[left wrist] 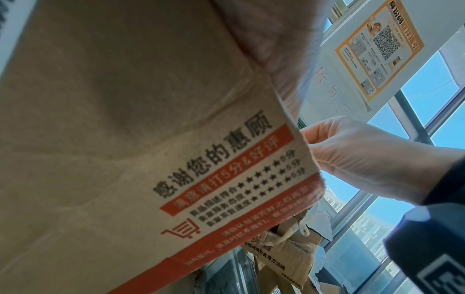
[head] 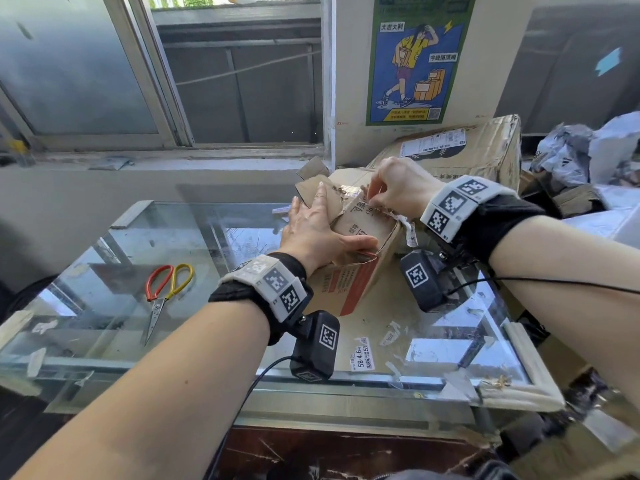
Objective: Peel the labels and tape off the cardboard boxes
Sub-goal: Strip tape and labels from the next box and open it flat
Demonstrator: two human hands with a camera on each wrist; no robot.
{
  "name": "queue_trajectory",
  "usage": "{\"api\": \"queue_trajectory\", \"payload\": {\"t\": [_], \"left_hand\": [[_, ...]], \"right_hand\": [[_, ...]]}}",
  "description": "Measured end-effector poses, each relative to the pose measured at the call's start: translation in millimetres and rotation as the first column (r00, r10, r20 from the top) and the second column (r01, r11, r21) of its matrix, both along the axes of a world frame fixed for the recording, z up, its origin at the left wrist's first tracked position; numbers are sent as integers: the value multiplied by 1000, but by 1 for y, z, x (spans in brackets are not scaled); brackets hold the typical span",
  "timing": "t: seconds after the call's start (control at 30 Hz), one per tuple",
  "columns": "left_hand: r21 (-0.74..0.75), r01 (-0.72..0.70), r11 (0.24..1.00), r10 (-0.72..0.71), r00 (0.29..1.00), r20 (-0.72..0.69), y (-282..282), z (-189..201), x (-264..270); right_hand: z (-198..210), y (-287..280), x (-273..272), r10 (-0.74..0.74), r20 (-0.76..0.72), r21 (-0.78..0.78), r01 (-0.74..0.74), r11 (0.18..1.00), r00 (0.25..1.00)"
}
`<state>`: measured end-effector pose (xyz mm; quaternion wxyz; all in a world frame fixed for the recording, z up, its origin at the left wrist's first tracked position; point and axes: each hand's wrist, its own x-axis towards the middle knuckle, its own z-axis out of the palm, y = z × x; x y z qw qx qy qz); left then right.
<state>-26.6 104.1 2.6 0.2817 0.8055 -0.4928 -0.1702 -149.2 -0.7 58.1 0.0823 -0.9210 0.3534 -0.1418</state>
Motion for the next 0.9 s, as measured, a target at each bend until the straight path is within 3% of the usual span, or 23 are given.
{"api": "queue_trajectory", "payload": {"t": [0.13,0.23,0.4,0.6,0.73,0.9], "left_hand": [[1,-3,1000,3,1000,1,-2,-1,1],[-9,-13,1000,13,1000,2,-2,-3,2],[-16,-11,1000,11,1000,-6,-2,-6,3],[-19,-27,999,27,1000,-9,-3,-7,5],[-13,-29,999,29,1000,-2,-3,-5,4],[-16,-30,999,30,1000,-4,-4,-5,4]], "right_hand": [[7,-2,-1,-22,-1,91,22,996,1000],[6,0,-1,12,-21,68,-10,998,1000],[-4,0,-6,18,203,-20,-14,1000,979],[-9,0,-3,29,57,-44,-27,999,998],[-12,1,-7,47,61,-34,-45,998,997],[-15,2,-12,27,172,-43,-19,999,985]]}}
